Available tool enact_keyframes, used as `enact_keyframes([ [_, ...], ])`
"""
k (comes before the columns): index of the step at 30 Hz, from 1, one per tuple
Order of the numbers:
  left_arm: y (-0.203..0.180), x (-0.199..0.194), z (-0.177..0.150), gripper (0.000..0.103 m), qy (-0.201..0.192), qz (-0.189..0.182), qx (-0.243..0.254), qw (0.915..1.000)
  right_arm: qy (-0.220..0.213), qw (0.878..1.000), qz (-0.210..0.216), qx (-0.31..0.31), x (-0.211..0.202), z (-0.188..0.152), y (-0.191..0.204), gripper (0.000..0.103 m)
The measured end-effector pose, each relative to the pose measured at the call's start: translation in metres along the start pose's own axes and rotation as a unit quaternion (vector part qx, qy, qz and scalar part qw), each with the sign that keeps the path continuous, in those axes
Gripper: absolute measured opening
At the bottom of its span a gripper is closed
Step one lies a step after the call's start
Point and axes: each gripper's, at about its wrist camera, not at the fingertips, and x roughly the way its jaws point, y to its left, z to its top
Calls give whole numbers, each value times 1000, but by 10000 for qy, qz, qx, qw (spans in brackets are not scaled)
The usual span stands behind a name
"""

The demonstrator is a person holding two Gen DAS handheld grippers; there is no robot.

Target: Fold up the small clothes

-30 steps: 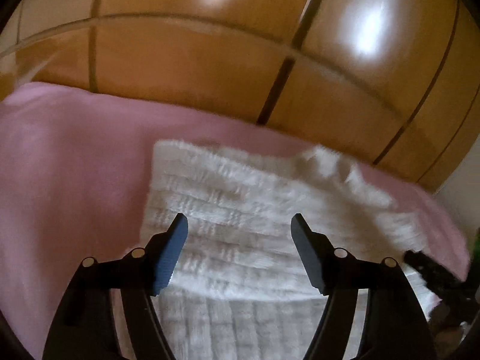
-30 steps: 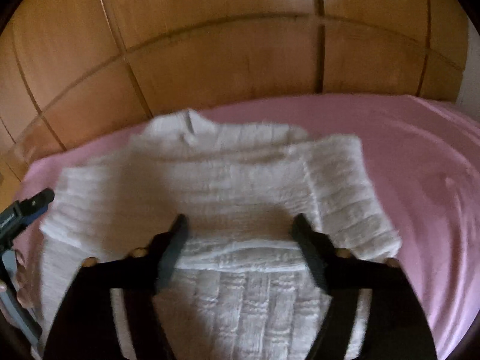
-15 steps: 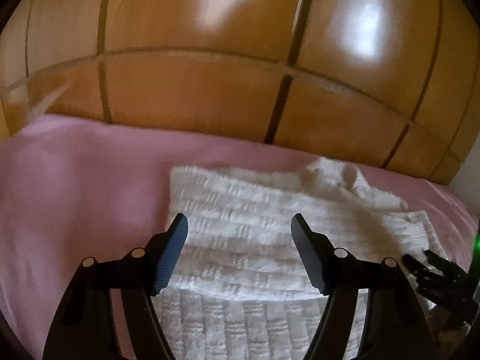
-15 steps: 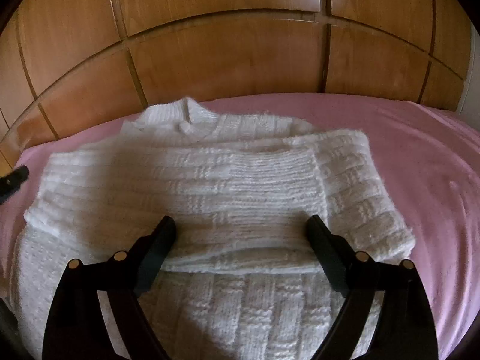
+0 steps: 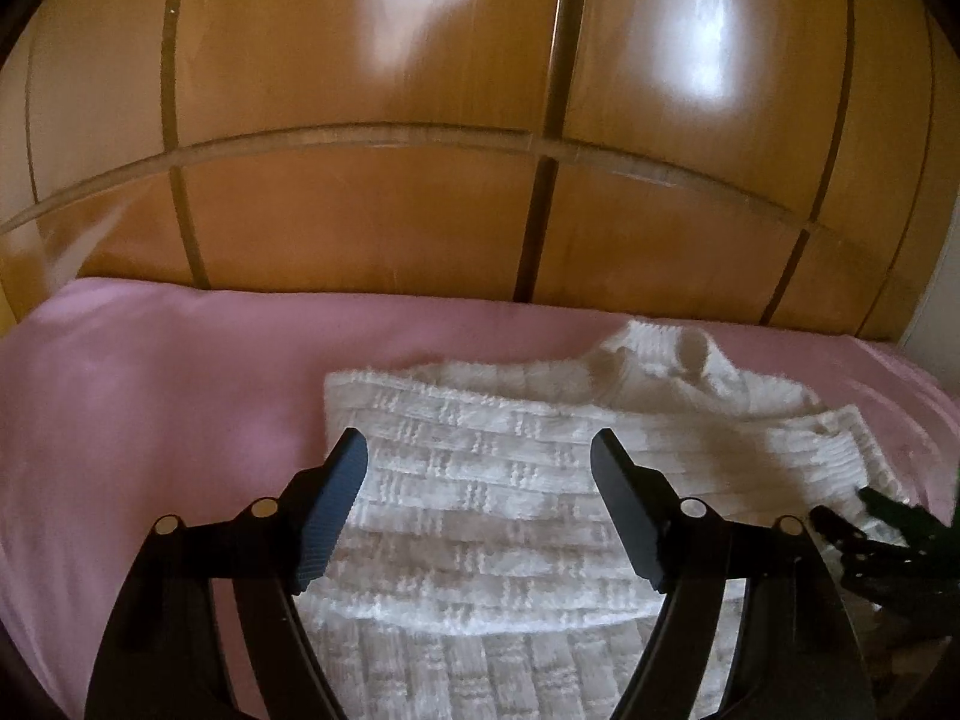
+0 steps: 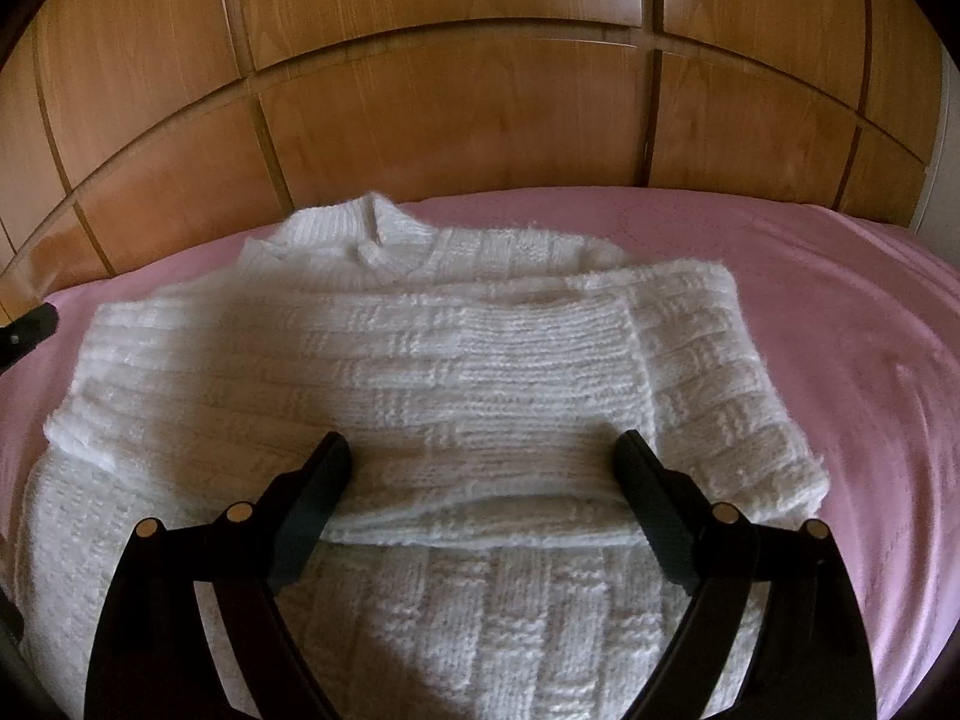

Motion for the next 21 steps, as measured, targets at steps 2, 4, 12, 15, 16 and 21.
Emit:
enact_keyframes([
  [2, 2, 10, -1, 76, 91, 26, -11, 10000, 1, 10000, 5, 0, 0, 0, 0, 90],
  [4, 6, 31, -3, 76, 336, 84, -29, 9994, 4, 10000, 9, 0, 1, 0, 0, 91],
  [12, 29, 51, -13, 78, 819, 187, -526, 9951, 14, 10000, 28, -1, 2, 0, -2, 92],
  [15, 25, 25, -22, 78, 681, 246, -416, 9965, 9, 10000, 26, -9, 2, 0, -2, 92],
  [16, 23, 14, -26, 78, 631, 232, -410, 9969, 5, 10000, 23, -10, 2, 0, -2, 92],
  [21, 19, -32, -46, 81, 481, 134, -360, 9981, -1, 10000, -35, -26, 0, -1, 0, 96],
])
